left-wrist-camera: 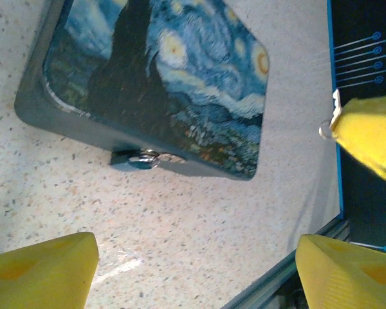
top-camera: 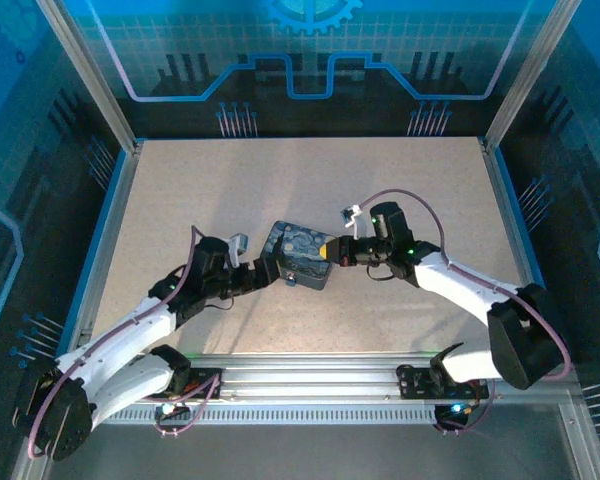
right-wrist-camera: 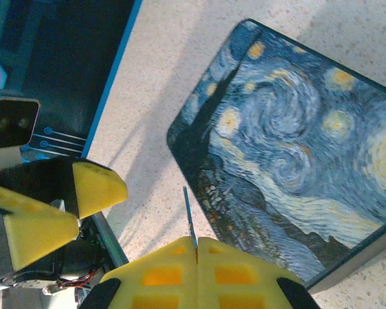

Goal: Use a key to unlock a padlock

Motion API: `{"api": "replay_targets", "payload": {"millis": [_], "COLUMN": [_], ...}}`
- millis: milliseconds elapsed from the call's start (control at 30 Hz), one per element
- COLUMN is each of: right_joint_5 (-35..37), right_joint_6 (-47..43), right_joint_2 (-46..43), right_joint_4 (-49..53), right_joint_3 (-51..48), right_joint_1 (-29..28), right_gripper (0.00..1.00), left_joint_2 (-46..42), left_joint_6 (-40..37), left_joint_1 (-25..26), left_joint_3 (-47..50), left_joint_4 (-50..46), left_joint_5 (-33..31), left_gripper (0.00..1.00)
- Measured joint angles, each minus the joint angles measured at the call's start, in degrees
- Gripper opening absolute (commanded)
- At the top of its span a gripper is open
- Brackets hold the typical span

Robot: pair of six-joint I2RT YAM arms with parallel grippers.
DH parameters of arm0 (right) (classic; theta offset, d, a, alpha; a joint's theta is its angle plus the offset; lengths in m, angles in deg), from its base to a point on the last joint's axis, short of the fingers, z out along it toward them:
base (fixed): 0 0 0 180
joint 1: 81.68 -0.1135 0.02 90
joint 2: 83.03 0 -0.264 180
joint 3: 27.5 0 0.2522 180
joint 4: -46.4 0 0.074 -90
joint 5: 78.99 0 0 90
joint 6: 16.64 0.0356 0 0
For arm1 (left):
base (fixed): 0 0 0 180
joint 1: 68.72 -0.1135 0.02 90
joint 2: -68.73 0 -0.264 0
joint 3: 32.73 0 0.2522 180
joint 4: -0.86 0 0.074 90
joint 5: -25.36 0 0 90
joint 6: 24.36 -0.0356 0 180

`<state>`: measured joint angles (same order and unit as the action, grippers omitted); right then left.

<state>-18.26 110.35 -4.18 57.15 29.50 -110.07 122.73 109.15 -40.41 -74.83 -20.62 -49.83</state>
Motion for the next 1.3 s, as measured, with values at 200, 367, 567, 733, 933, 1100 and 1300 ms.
{"api": "replay_targets", "payload": {"millis": [200, 367, 567, 733, 933, 1100, 1300], "right_joint_5": [0.8, 1.3, 1.9, 1.9, 2.3, 2.8, 3.6], "right_joint_6": [1.5, 2.1, 2.1, 2.0, 2.0, 2.0, 1.8], "right_joint_2": [3.7, 6.2, 8.7, 10.2, 10.2, 10.2, 10.8], "right_joint_4": [-1.0, -1.7, -4.6, -6.5, -7.6, -7.8, -8.0], "right_joint_3": [0.0, 0.0, -0.1, -0.2, -0.8, -0.8, -0.3], "right_joint_1": [-0.7, -0.9, -0.9, -1.0, -1.4, -1.6, -1.7], "right_gripper": [0.02, 0.03, 0.03, 0.03, 0.03, 0.03, 0.03], "left_joint_2": [-0.2, 3.4, 9.0, 9.7, 10.6, 13.6, 20.5], "left_joint_6": [-1.7, -2.1, -3.1, -5.2, -7.7, -9.1, -9.6], "left_joint_1": [0.0, 0.0, 0.3, 0.7, 0.7, 0.7, 0.7], "left_joint_3": [5.2, 5.7, 8.5, 9.5, 9.5, 9.5, 7.9], "left_joint_4": [6.0, 12.0, 20.4, 23.6, 25.5, 26.6, 28.8], "left_joint_5": [0.5, 1.5, 2.6, 2.6, 2.5, 2.5, 2.4], "left_gripper": [0.81, 0.81, 0.80, 0.80, 0.80, 0.81, 0.81]}}
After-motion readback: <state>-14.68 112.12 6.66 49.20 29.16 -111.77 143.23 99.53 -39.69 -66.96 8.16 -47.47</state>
